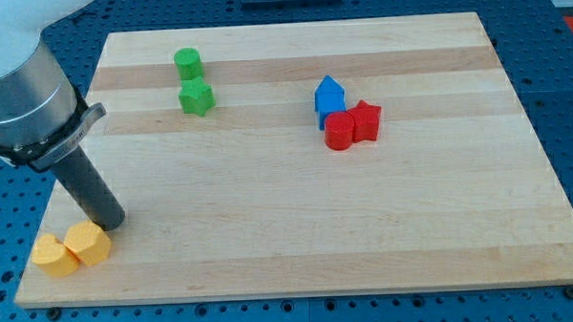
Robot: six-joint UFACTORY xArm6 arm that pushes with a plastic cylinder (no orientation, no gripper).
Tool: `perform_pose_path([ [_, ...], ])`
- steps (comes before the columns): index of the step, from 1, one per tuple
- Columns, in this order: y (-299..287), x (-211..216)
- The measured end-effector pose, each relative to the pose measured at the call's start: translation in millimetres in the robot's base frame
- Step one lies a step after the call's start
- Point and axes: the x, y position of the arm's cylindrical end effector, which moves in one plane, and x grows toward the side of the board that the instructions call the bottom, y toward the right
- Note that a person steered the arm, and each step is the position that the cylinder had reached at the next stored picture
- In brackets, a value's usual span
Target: Move green star a bit up
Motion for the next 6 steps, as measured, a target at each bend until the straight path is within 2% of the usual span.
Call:
perform_pose_path([
  [1,6,-34],
  [3,65,-115],
  [4,78,-142],
  [6,80,-156],
])
